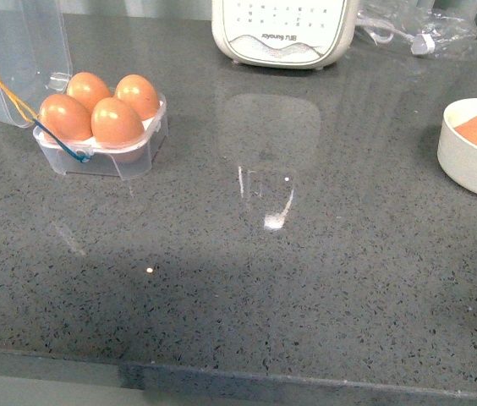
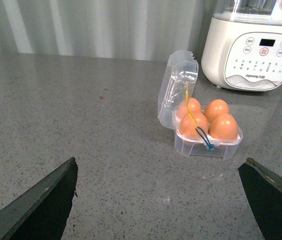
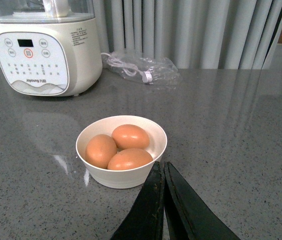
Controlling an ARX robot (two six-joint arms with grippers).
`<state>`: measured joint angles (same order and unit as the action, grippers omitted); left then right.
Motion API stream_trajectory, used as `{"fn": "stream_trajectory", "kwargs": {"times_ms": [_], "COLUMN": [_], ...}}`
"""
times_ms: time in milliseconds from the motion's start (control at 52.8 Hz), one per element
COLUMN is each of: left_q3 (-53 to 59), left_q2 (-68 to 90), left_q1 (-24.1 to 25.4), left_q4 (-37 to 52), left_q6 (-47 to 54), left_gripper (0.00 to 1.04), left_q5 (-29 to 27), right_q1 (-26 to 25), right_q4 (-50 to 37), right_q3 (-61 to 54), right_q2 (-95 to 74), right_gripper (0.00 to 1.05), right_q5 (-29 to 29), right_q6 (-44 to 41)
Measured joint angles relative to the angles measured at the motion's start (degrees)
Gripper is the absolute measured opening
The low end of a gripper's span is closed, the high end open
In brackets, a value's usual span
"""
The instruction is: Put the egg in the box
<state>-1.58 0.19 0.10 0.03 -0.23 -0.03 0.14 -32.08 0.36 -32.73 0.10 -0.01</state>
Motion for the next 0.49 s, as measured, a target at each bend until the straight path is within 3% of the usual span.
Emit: {"fn": "stream_trajectory", "kwargs": {"times_ms": [493], "left_q3": [0.00], "left_q2": [0.00], "left_q1": [0.00], "left_q4": [0.00], "left_q6": [0.00], "left_gripper": [0.98], "left_q5": [0.00], "right_q1": [0.00], "right_q4": [14.78], "right_q3": [0.00], "right_q2": [15.56], "right_gripper": [0.03], "right_q5": [0.00], "right_q6": [0.00]}}
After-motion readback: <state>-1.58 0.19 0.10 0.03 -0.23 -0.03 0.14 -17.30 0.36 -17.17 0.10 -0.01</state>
